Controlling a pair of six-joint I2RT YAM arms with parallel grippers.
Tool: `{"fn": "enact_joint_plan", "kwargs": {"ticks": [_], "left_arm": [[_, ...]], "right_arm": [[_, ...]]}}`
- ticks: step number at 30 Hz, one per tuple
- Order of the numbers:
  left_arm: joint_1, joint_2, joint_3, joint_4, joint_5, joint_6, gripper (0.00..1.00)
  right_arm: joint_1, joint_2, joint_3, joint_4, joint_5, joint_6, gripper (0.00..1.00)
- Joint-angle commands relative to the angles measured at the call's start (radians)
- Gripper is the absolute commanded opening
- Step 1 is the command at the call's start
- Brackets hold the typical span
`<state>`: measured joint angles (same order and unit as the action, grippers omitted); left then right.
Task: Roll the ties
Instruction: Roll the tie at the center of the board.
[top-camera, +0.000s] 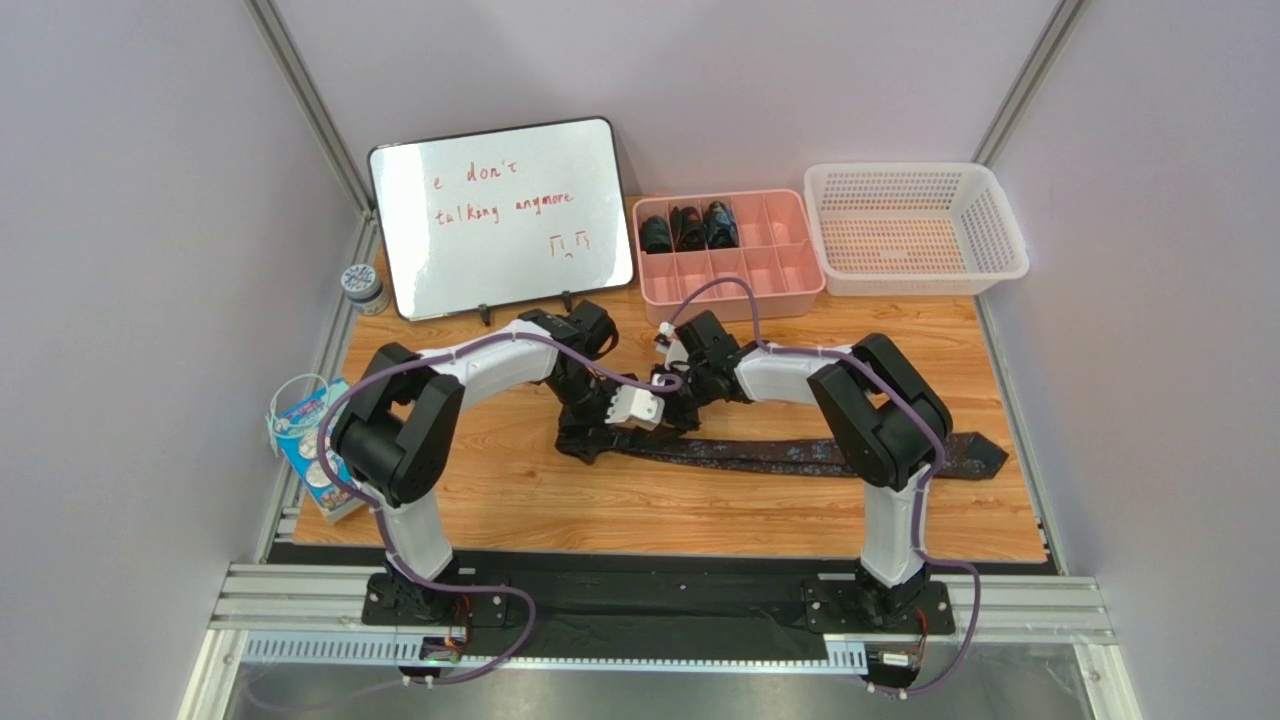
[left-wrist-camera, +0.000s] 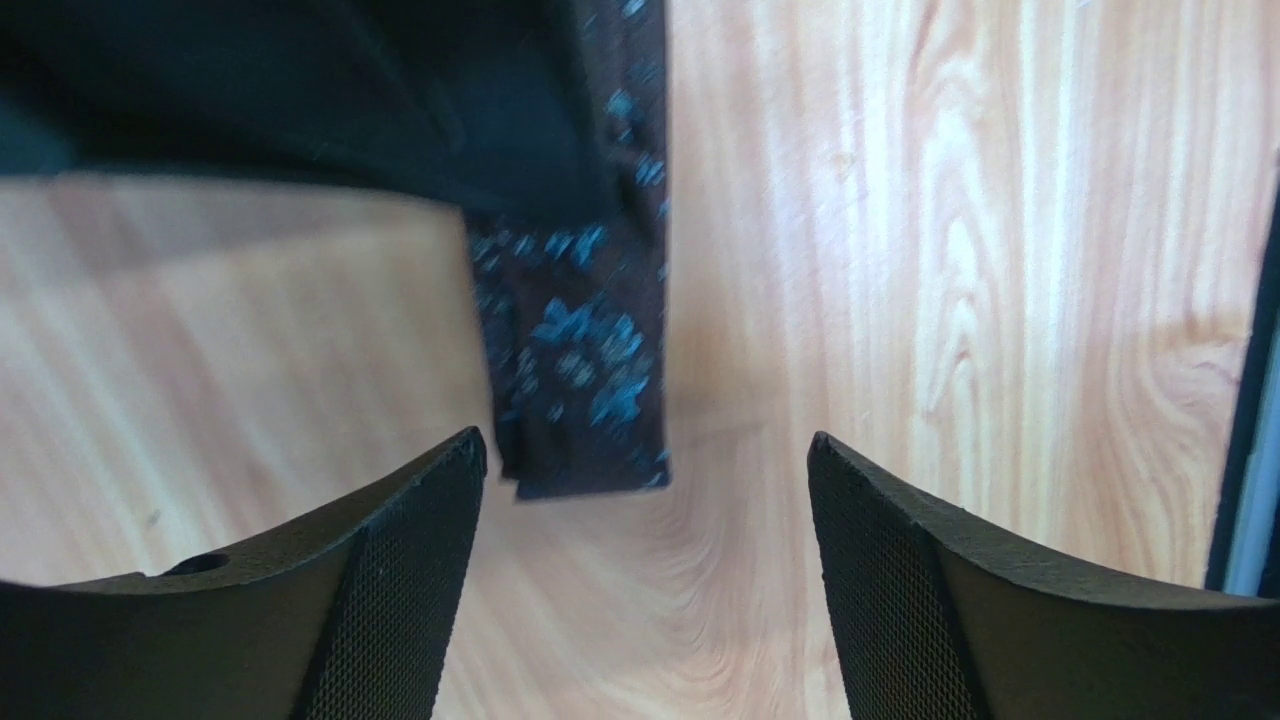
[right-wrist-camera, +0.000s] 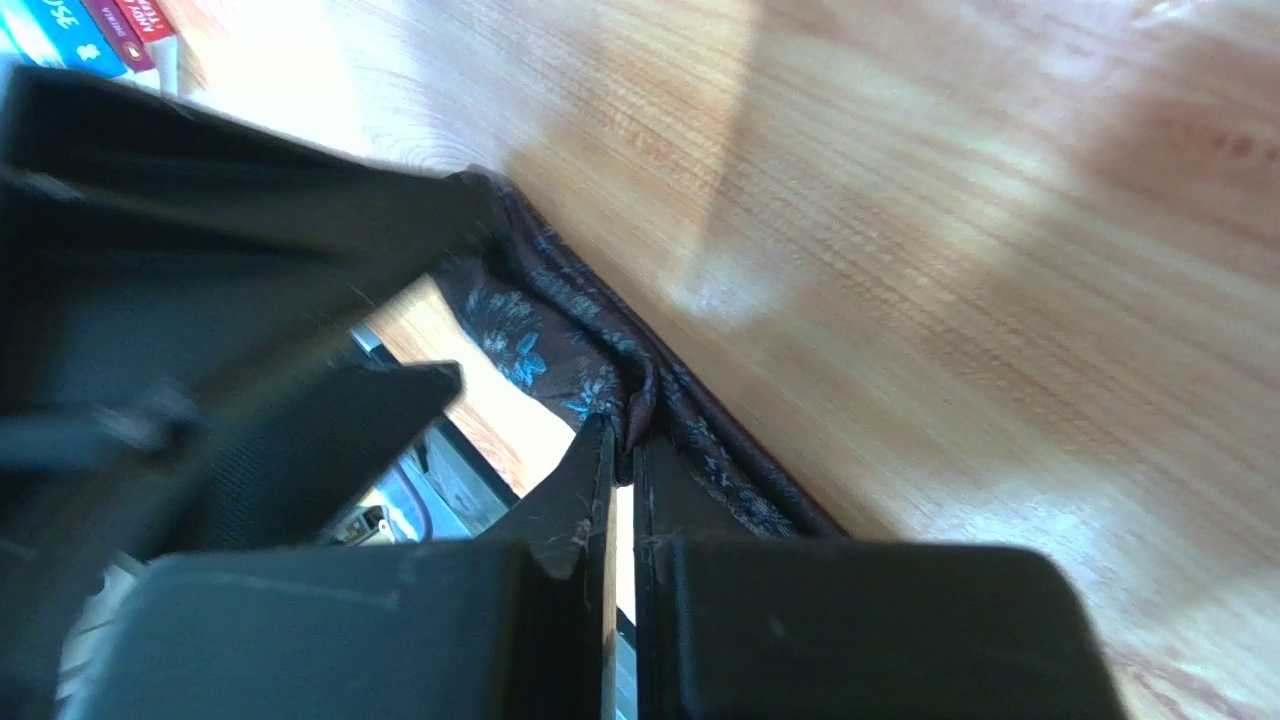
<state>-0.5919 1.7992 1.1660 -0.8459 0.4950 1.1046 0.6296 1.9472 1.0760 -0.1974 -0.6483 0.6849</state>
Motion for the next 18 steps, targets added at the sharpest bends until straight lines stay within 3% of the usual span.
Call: {"fn": "enact_joint_plan", "kwargs": {"ticks": [1,6,9,13,18], "left_arm": [[0.023,-0.070,-0.026,0.037,-0.003,0.008,0.84],[0.046,-0.096,0.011,0.065,0.028,-0.122,0.83],[0.073,-0.136,0.027,0.110,0.088,-0.314,0.82],[0.118,-0.182,0.020,0.186,0.158,-0.616,0.81],[0.161,-0.222,-0.026,0.375,0.194,-1.132,0.80]], "right_arm": [[-0.007,0.038,0.024,-0.071,0.058,-0.058,0.00],[-0.034,0.026,0.012,-0.086,0.042,-0.085,0.00],[-0.054,0.004,0.015,-0.123,0.021,-0.140,0.00],[-0.087,-0.019,0.010,-0.174,-0.011,-0.220,0.00],[-0.137,-0.011,0.015,-0.260,-0.048,-0.318,0.00]]}}
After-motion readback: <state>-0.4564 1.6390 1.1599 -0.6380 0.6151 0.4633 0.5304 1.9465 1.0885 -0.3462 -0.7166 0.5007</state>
